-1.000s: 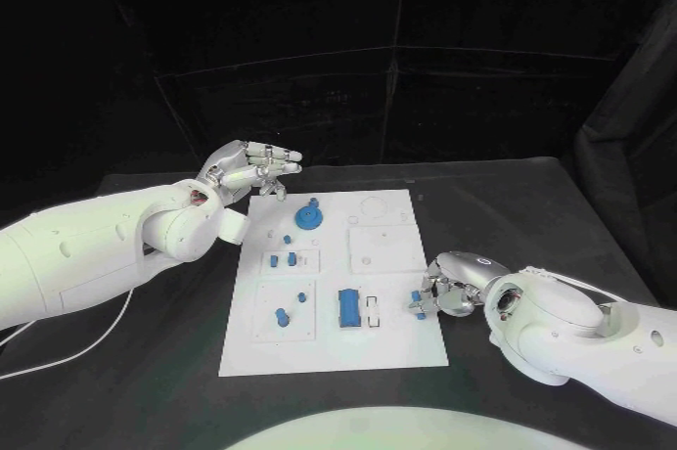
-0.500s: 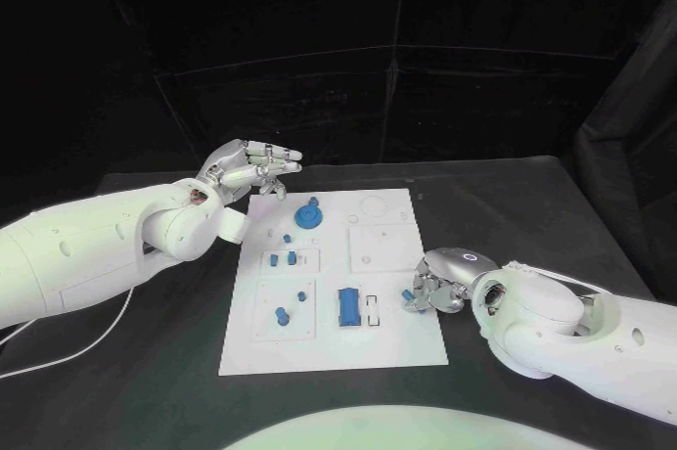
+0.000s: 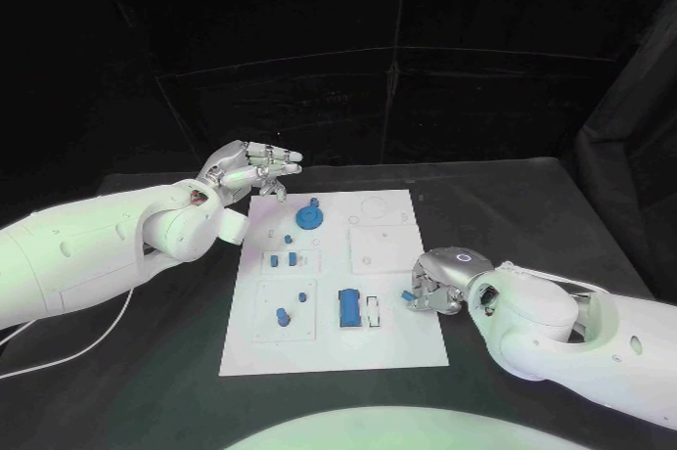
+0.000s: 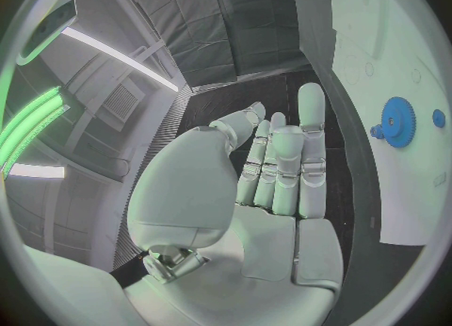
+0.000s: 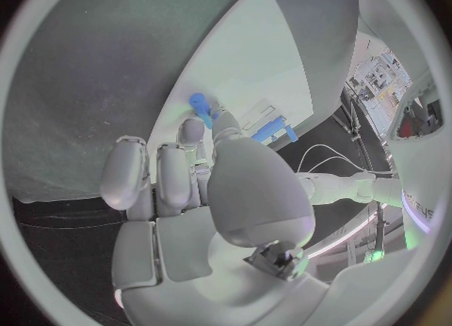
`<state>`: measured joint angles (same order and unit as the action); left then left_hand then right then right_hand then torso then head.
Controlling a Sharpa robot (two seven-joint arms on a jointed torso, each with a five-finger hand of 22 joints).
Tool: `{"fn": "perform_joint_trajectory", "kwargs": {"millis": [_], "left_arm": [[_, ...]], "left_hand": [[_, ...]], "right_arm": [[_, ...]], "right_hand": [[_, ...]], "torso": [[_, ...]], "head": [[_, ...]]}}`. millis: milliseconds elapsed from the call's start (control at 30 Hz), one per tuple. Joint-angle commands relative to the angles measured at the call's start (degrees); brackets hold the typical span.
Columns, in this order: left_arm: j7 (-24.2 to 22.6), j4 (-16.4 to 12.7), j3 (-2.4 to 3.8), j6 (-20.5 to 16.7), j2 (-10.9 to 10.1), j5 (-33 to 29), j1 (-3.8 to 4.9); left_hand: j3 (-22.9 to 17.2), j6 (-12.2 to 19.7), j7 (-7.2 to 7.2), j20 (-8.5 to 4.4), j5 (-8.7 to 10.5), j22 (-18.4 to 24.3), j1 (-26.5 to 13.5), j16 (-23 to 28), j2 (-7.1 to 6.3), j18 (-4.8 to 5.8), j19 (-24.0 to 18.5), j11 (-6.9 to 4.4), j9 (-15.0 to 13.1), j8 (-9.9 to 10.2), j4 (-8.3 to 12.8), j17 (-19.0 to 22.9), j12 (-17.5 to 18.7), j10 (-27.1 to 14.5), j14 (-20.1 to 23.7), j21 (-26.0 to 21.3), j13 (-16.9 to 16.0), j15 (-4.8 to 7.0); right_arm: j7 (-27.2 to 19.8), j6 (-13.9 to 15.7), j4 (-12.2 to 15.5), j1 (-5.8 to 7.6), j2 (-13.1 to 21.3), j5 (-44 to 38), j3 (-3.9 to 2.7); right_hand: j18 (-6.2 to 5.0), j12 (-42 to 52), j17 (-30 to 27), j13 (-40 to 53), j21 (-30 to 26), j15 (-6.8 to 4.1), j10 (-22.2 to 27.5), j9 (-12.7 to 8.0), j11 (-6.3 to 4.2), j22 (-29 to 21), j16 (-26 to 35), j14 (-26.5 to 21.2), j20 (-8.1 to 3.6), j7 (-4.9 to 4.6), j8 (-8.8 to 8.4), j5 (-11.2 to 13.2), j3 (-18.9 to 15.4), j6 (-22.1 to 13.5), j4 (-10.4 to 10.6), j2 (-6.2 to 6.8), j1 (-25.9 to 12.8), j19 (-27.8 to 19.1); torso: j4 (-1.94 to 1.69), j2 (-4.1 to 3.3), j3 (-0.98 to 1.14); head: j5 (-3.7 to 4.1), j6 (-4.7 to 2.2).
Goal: Assemble the parts on the task board
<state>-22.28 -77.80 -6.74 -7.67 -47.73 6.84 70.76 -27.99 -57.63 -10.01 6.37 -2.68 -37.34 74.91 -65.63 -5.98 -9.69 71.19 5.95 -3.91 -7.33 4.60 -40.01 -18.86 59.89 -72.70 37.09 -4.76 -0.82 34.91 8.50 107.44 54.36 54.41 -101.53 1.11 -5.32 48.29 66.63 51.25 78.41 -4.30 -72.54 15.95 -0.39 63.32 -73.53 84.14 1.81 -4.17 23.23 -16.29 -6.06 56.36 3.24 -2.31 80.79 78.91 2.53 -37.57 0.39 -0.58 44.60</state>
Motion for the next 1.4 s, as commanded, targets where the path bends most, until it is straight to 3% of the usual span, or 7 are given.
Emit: {"fn": "perform_joint_trajectory", "kwargs": {"millis": [33,300,567,800,1200,1400], "left_arm": [[-0.08,-0.01,0.0,0.82,0.07,-0.16,0.07],[-0.07,0.06,-0.08,0.8,0.21,-0.16,0.06],[0.03,-0.01,-0.12,0.87,0.18,-0.16,0.06],[0.1,-0.21,-0.14,0.96,0.12,-0.16,0.07],[0.18,-0.51,-0.14,1.03,-0.13,-0.16,0.09],[0.2,-0.61,-0.14,1.13,-0.18,-0.16,0.09]], "left_hand": [[0.2,-0.07,0.03,0.03,-0.11,0.05,-0.13,0.24,0.44,-0.76,-0.5,-0.09,-0.05,-0.19,-0.01,0.05,-0.4,-0.4,0.43,-0.14,0.07,-0.04],[0.2,-0.07,0.03,0.03,-0.11,0.05,-0.13,0.24,0.44,-0.76,-0.5,-0.09,-0.05,-0.19,-0.01,0.05,-0.4,-0.4,0.43,-0.14,0.07,-0.04],[0.2,-0.07,0.03,0.03,-0.11,0.05,-0.13,0.24,0.44,-0.76,-0.5,-0.09,-0.05,-0.19,-0.01,0.05,-0.4,-0.4,0.43,-0.14,0.07,-0.04],[0.2,-0.07,0.03,0.03,-0.11,0.05,-0.13,0.24,0.44,-0.76,-0.5,-0.09,-0.05,-0.19,-0.01,0.05,-0.4,-0.4,0.43,-0.14,0.07,-0.04],[0.2,-0.07,0.03,0.03,-0.11,0.05,-0.13,0.24,0.44,-0.76,-0.5,-0.09,-0.05,-0.19,-0.01,0.05,-0.4,-0.4,0.43,-0.14,0.07,-0.04],[0.2,-0.07,0.03,0.03,-0.11,0.05,-0.13,0.24,0.44,-0.76,-0.5,-0.09,-0.05,-0.19,-0.01,0.05,-0.4,-0.4,0.43,-0.14,0.07,-0.04]], "right_arm": [[1.58,1.34,0.36,-0.54,0.82,4.26,0.52],[-0.93,9.44,2.78,-0.52,2.02,13.28,0.49],[-2.77,13.22,4.04,-0.51,1.72,19.65,0.48],[-2.9,13.52,3.41,-0.52,0.56,22.32,0.49],[-1.67,12.08,1.3,-0.52,-2.65,25.43,0.49],[-1.06,12.24,0.81,-0.53,-4.01,25.83,0.49]], "right_hand": [[0.24,0.79,0.6,0.78,0.14,-0.23,-0.75,0.19,-0.33,0.56,-0.22,1.96,-0.03,0.3,-0.15,-1.18,0.98,0.7,0.37,-0.09,-1.11,0.05],[0.36,1.52,1.35,1.56,0.58,-0.47,-1.5,0.38,-0.59,1.28,-0.72,2.17,-0.29,0.6,-0.78,-4.51,3.87,1.35,1.77,0.79,-2.89,0.51],[0.5,2.58,2.25,2.63,0.99,-0.57,-2.25,0.61,-0.67,2.06,-1.36,2.36,-0.39,0.7,-1.22,-5.67,6.58,1.86,2.82,1.98,-4.15,0.9],[0.72,3.94,3.39,3.89,1.63,-0.69,-3.16,0.91,-0.8,3.29,-2.23,2.62,-0.47,0.91,-1.4,-5.89,8.62,2.43,3.9,2.84,-5.49,1.46],[0.86,6.15,4.41,6.02,2.15,-0.85,-4.64,1.49,-1.02,4.18,-3.05,2.79,-0.64,1.18,-1.68,-5.89,10.83,3.64,6.6,4.02,-9.22,1.82],[0.85,6.38,4.52,6.44,2.19,-0.9,-4.85,1.74,-1.07,4.19,-3.13,2.77,-0.71,1.23,-1.94,-8.15,11.47,3.94,7.04,4.61,-10.04,1.81]], "torso": [[-0.04,-0.06,0.02],[-0.17,-0.1,-0.06],[-0.04,-0.11,0.0],[-0.17,-0.11,-0.14],[-0.01,-0.08,-0.02],[-0.11,-0.13,0.0]], "head": [[0.07,0.03],[0.07,0.0],[-0.17,0.37],[-0.08,0.46],[-0.33,0.58],[0.0,0.66]]}}
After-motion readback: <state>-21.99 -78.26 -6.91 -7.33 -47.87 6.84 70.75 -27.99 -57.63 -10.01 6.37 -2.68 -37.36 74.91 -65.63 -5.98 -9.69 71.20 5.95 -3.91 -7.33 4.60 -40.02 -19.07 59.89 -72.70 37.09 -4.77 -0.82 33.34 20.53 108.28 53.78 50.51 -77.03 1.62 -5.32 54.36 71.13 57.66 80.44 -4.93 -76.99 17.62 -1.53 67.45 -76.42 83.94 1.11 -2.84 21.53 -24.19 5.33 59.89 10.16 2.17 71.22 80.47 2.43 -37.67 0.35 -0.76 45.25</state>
